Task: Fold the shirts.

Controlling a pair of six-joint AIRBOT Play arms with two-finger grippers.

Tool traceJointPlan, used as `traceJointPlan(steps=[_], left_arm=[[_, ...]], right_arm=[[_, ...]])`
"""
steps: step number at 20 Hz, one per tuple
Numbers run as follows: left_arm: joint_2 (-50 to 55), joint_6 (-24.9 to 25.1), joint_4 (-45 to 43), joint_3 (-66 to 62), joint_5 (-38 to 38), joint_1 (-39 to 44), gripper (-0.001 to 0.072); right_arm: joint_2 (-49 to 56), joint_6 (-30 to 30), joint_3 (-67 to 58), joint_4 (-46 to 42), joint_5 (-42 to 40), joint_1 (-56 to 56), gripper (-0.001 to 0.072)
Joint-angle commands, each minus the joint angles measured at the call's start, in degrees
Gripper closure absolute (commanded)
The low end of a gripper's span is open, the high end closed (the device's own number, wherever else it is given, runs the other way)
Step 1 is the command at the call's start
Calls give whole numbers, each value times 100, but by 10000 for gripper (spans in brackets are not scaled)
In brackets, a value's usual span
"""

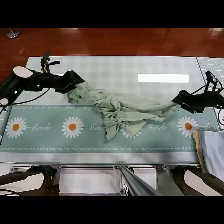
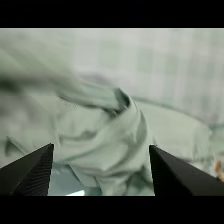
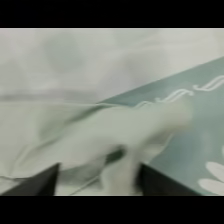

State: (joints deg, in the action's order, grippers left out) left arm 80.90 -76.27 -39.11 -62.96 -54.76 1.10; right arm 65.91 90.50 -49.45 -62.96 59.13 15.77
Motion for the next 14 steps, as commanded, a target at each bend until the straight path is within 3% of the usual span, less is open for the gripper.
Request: traceJointPlan(steps=[1,3,4,6,10,14], left_arm=[[195,-20,-341,-678,-1567,-254,13],[55,-492,-1239,-1051,-2085,-684,13],[-96,-640,-1486,-1062,-2057,-909,12],[-448,-623,-1480,-820,-1941,-1257,12],[-1034,225,-599,1001,-1657,-699,12],[-997,881,505,2409,-205,470,12]], right_arm=[[446,-595,-595,673,1003,627,87],[221,-632,-798,-48,1467,1097,87],[7,-577,-732,-433,1405,1379,87],[-555,-396,-240,-345,811,2059,87],[-1589,-605,1425,299,-35,2632,88],[-1792,-933,2240,1237,-109,2341,88]])
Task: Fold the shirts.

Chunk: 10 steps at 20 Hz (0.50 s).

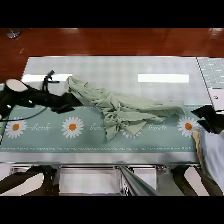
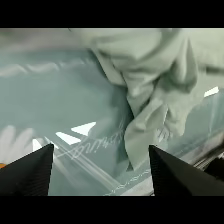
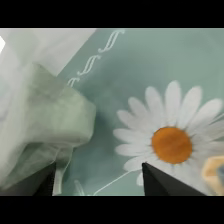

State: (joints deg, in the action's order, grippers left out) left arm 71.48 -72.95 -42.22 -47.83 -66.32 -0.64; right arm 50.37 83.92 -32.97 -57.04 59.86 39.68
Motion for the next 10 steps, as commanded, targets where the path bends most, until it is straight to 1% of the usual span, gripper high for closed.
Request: traceJointPlan(steps=[1,2,4,7,8,10], left_arm=[[24,588,1045,988,1246,911,12],[160,584,1187,977,1366,1193,12],[485,566,1209,868,1379,1637,13],[907,577,1473,710,1436,2022,13],[990,660,1683,686,1491,2100,13],[1113,1200,2337,684,1493,2262,13]], right_arm=[[-238,-361,601,673,-133,-164,88],[-238,-363,601,686,-79,-264,88],[-238,-363,601,708,28,-483,88],[-238,-315,601,708,2,-861,88],[-238,-282,601,713,-24,-960,88],[-238,-234,601,713,-61,-1137,88]])
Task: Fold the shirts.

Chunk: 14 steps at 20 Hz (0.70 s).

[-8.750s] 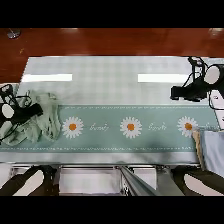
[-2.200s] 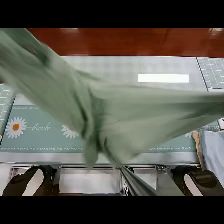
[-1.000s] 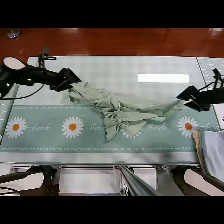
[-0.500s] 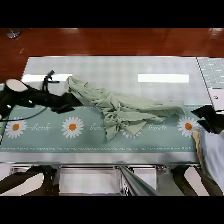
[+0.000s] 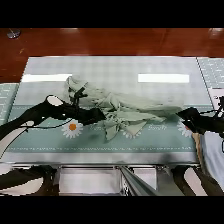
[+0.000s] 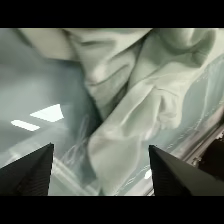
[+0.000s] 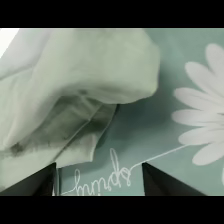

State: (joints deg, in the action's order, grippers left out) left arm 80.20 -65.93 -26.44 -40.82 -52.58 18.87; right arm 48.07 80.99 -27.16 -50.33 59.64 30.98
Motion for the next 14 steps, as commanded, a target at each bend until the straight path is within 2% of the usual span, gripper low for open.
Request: traceJointPlan(steps=[1,5,6,7,8,10,14], left_arm=[[315,695,992,-17,118,422,13],[595,999,1646,-20,96,793,36],[588,1003,1718,-42,28,798,327],[588,1165,1735,-109,-144,778,663],[586,1353,1738,-229,-389,743,677],[549,1366,1738,-472,-715,605,677],[424,1364,1722,-765,-750,170,677]], right_arm=[[-7,68,20,42,-57,-326,88],[-7,131,20,52,-122,-369,88],[-7,133,20,52,-122,-369,88],[-9,136,20,52,-107,-369,88],[-9,136,20,50,-92,-369,88],[-9,136,20,46,-92,-369,88],[-7,155,20,4,-302,-367,88]])
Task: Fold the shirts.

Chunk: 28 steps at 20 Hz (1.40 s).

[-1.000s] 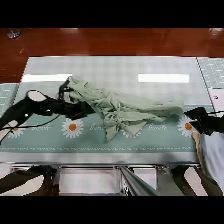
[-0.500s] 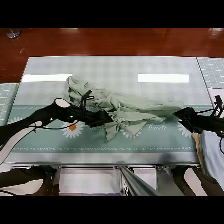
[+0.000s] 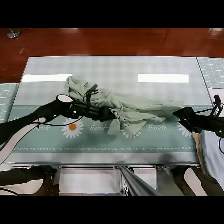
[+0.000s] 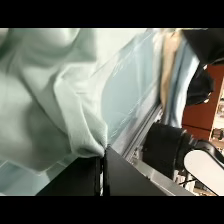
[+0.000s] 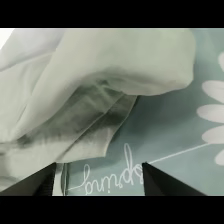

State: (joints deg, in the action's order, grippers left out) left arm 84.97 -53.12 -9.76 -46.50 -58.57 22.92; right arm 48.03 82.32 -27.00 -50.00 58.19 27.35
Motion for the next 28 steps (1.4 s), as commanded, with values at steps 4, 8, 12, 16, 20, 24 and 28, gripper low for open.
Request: traceJointPlan(steps=[4,8,12,16,20,24,28], left_arm=[[-70,83,57,-254,-168,-629,677],[-70,83,66,-256,-323,-927,677],[-70,96,66,-256,-319,-988,677],[-70,127,81,-256,-297,-979,676],[-70,125,81,-256,-299,-970,677],[-70,122,83,-256,-299,-968,677],[-70,122,83,-256,-299,-973,677]], right_arm=[[39,267,-11,-66,-802,11,88],[643,271,-494,-667,-551,7,88],[1460,133,-942,-584,-531,-9,88],[2343,-61,-1349,-177,-481,-9,88],[2769,-527,-1626,793,-479,-9,89],[2800,-570,-1917,898,-514,-258,94],[2804,-291,-1974,581,-876,-802,695]])
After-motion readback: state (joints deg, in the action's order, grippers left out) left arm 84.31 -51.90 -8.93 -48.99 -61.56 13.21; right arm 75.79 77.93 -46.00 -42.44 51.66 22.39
